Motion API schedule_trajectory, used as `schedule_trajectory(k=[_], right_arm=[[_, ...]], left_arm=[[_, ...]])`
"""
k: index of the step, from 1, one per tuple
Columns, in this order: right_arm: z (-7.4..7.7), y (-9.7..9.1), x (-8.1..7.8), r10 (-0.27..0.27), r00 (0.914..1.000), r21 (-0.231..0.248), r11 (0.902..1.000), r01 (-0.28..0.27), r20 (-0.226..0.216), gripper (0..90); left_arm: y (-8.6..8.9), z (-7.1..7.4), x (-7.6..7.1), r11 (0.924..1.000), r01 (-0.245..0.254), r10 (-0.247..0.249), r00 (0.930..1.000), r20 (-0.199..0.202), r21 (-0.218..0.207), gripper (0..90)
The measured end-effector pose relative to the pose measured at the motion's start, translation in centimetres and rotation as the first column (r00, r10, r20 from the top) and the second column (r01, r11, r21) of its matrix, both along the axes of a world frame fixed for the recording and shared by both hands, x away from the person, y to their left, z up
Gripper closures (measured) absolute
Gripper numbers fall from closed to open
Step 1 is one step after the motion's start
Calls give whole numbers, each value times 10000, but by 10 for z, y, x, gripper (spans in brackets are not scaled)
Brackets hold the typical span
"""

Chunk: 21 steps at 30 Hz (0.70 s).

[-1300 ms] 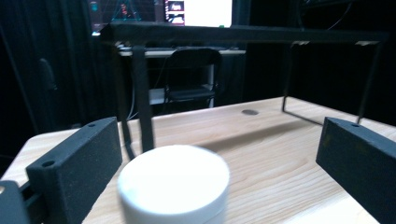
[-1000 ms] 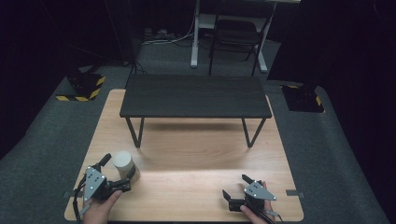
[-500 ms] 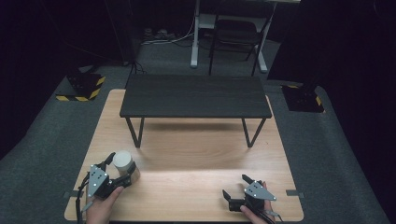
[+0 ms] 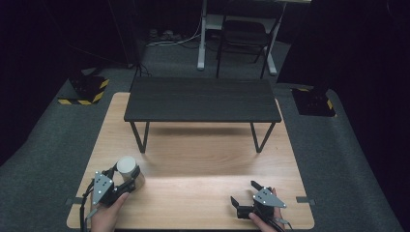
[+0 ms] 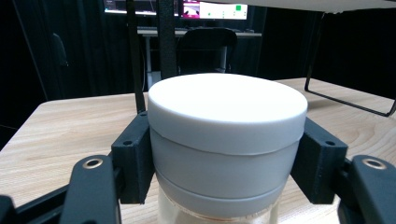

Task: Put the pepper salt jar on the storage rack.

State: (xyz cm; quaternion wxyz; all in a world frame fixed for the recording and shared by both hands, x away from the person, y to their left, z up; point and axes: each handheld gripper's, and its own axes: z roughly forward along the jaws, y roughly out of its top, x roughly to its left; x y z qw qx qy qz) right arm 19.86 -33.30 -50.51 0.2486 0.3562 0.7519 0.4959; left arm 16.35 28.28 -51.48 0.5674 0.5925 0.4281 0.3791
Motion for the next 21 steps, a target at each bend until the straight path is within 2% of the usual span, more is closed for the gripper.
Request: schedule_trajectory(k=[4,10,12,13,15,17,18,19,20,21], right_arm=[[0,0,0,-12,10000,16,10000,12,-14,4],[0,0,0,-12,10000,53,10000,13,-29,4],[0,-1,0,-11,10000,57,10000,11,-30,4],[0,-1,0,4,10000,61,10000,-4,-27,4],[0,-1,0,27,10000,59,10000,-27,-8,4],[0,-1,0,28,10000,69,10000,-28,-7,4],[0,-1,0,28,10000,69,10000,-28,-7,4],[0,-1,0,37,10000,49,10000,-37,-4,4],[0,-1,0,37,10000,49,10000,-37,-4,4],[0,-1,1,73,10000,47,10000,-73,-12,4]], left_arm=[[-2,-1,-1,9999,-96,96,9999,30,-88,340],[-3,8,-2,9993,-218,207,9991,-360,-292,342],[-5,11,-3,9995,-221,212,9990,-385,-232,342],[-9,22,-5,9998,-171,170,9992,-364,-32,342],[-9,23,-5,9999,-161,160,9992,-359,-7,342],[-12,38,-9,10000,-66,67,9996,-287,8,342],[-12,38,-9,10000,-66,67,9996,-287,8,342],[-14,50,-10,10000,-31,30,9995,-328,-43,342],[-14,50,-10,10000,-31,30,9995,-328,-43,342],[-17,62,-10,10000,-10,12,9994,-358,45,342]])
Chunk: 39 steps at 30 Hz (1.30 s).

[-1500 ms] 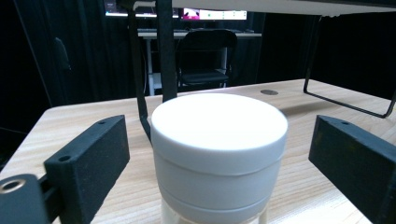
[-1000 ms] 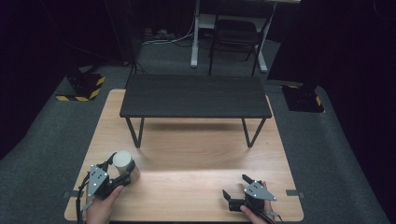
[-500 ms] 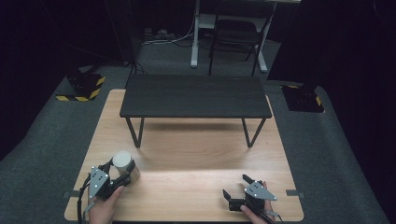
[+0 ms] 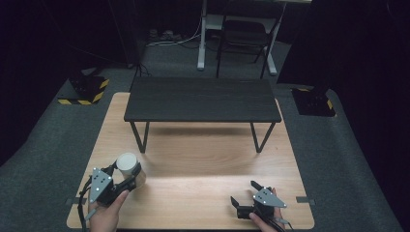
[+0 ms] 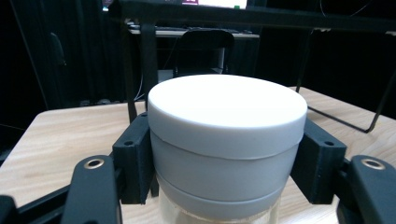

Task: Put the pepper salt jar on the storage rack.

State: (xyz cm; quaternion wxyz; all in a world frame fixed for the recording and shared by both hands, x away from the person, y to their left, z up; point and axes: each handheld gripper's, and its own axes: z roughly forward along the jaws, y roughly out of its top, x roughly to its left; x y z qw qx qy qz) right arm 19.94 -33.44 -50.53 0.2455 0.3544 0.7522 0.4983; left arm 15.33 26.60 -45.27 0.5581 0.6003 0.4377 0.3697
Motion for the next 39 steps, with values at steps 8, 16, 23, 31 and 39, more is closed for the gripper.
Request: schedule_trajectory(k=[8,16,23,31,39], right_arm=[[0,0,1,31,10000,28,10000,-31,-9,4],[0,0,0,30,10000,-9,10000,-30,15,4],[0,0,1,54,10000,12,10000,-54,22,4],[-1,-1,0,84,10000,51,10000,-84,45,4],[-2,-2,0,81,10000,116,9999,-82,57,4]], left_arm=[[-11,52,11,9999,-45,43,9999,-125,-132,342],[-26,94,31,9998,-142,143,9999,34,-161,342],[-36,129,46,9998,-110,114,9995,296,-138,342],[-48,162,63,9999,-106,105,9976,684,5,342],[-65,183,87,9995,-141,114,9956,927,288,342]])
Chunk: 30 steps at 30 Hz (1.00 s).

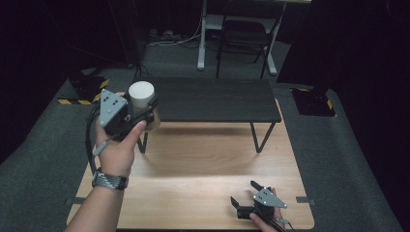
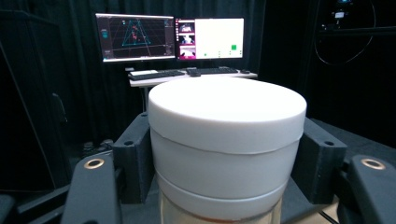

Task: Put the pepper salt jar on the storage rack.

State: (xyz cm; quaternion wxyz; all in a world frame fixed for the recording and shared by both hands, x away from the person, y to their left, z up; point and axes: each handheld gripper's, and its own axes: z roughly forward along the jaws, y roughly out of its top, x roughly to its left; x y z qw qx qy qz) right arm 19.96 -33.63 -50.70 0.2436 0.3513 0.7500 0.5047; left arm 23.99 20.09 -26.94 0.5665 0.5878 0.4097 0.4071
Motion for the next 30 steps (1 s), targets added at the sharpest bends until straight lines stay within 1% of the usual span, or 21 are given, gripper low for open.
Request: schedule_trajectory(k=[1,2,3,5,6,7,9,10,11,12,13,15,17,19,20,21,24,25,26,27,30], right_arm=[[0,0,0,5,10000,12,10000,-5,-1,4],[0,0,0,5,10000,12,10000,-5,-1,4],[0,0,0,10,10000,25,10000,-10,10,4],[-1,-1,0,24,10000,37,10000,-24,18,4],[-1,-1,0,27,10000,41,10000,-27,19,4],[-1,-1,-1,37,10000,57,10000,-37,27,4],[-1,-2,-1,44,10000,84,10000,-44,16,4],[-1,-2,-1,49,10000,113,9999,-50,17,4],[-2,-2,-1,47,10000,139,9999,-47,23,4],[-2,-2,-1,47,10000,139,9999,-47,23,4],[-2,-3,-1,41,10000,197,9998,-41,16,4],[-2,-4,-1,51,10000,240,9997,-52,16,4],[-3,-4,-1,65,10000,251,9997,-65,19,4],[-3,-5,-1,88,10000,297,9995,-89,32,4],[-3,-5,-1,88,10000,297,9995,-89,32,4],[-4,-5,0,116,9999,345,9993,-117,35,4],[-4,-6,0,136,9999,401,9991,-137,20,4],[-4,-7,1,164,9999,428,9989,-165,24,4],[-4,-7,1,164,9999,428,9989,-165,24,4],[-5,-7,1,174,9998,454,9988,-176,31,4],[-4,-7,0,170,9999,436,9989,-171,29,4]], left_arm=[[-5,2,7,10000,-35,35,10000,28,55,341],[-5,2,7,10000,-35,35,10000,28,55,341],[-9,3,16,10000,-56,56,10000,14,55,342],[-10,3,19,10000,-72,72,10000,24,40,342],[-12,3,22,9999,-102,102,9999,31,19,341],[-16,2,31,9999,-146,146,9999,38,82,341],[-18,1,34,9998,-180,180,9998,36,51,341],[-19,-1,37,9998,-189,189,9998,60,9,342],[-21,-5,46,9998,-147,148,9998,92,-119,341],[-21,-5,46,9998,-147,148,9998,92,-119,341],[-26,-11,58,9995,-232,233,9997,26,-214,341],[-26,-11,59,9995,-236,237,9997,23,-203,341],[-28,-15,67,9994,-253,254,9997,13,-254,342],[-32,-21,78,9985,-302,299,9995,-76,-462,341],[-32,-21,78,9985,-302,299,9995,-76,-462,341],[-35,-24,84,9983,-312,303,9994,-188,-501,341],[-38,-27,88,9987,-340,333,9992,-202,-378,341],[-41,-29,91,9991,-318,310,9991,-289,-284,341],[-41,-29,91,9991,-318,310,9991,-289,-284,341],[-42,-34,94,9990,-294,286,9993,-246,-326,341],[-44,-35,94,9989,-351,345,9992,-185,-314,341]])
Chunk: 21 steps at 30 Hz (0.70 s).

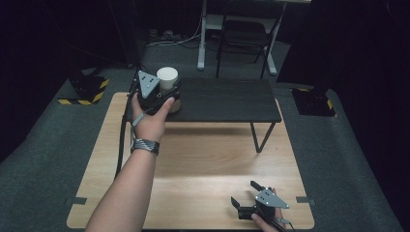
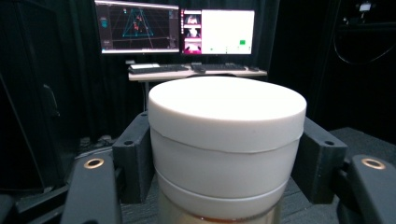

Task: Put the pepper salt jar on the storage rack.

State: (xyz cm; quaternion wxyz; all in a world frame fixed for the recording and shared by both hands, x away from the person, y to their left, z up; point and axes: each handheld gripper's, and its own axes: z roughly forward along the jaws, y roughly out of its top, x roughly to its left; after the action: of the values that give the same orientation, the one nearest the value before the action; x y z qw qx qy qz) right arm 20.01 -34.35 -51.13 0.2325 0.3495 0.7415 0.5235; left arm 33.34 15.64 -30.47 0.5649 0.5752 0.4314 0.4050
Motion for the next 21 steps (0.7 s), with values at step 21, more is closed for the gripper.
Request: schedule_trajectory(k=[21], right_arm=[[1,2,-2,-28,10000,-120,9999,29,38,3]], left_arm=[[6,1,3,9999,26,-30,9996,-286,-136,231]])
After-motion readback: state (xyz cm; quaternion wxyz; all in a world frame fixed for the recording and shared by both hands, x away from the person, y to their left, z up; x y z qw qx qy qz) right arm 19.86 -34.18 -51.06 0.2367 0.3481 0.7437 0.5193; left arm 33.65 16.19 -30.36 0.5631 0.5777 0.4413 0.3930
